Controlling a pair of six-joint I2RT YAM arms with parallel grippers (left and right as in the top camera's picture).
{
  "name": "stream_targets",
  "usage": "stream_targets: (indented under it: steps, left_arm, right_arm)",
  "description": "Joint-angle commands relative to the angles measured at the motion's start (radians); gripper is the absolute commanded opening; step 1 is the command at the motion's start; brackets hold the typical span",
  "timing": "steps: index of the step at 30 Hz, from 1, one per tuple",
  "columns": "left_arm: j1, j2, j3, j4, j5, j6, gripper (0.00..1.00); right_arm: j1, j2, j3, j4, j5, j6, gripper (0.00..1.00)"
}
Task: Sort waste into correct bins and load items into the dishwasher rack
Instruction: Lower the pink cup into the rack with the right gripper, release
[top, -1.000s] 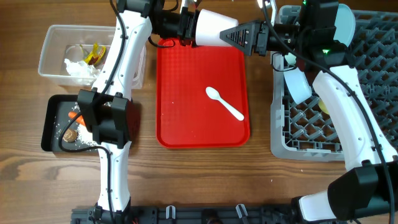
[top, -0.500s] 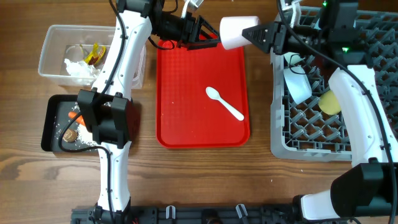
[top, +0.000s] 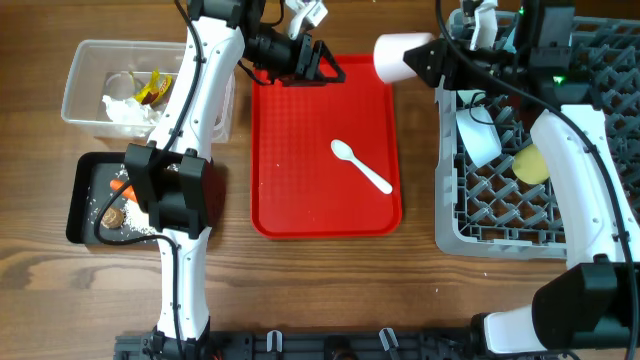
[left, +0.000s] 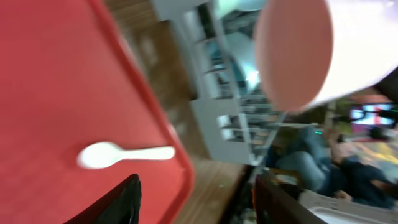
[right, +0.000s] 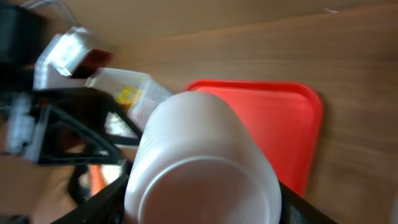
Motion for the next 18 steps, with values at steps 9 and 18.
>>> stream_targets:
  steps: [9,18]
  left_arm:
    - [-0.006,-0.002,0.004,-0.003,-0.213,0.006,0.64]
    - [-0.006,-0.002,0.004,0.015,-0.214,0.006,0.67]
  right_arm:
    - [-0.277,-0.288,0.006,-0.298,0.358,-0.016,0.57]
    - [-0.441,-0.289,0.006,-0.528,0.702,0.05,0.58]
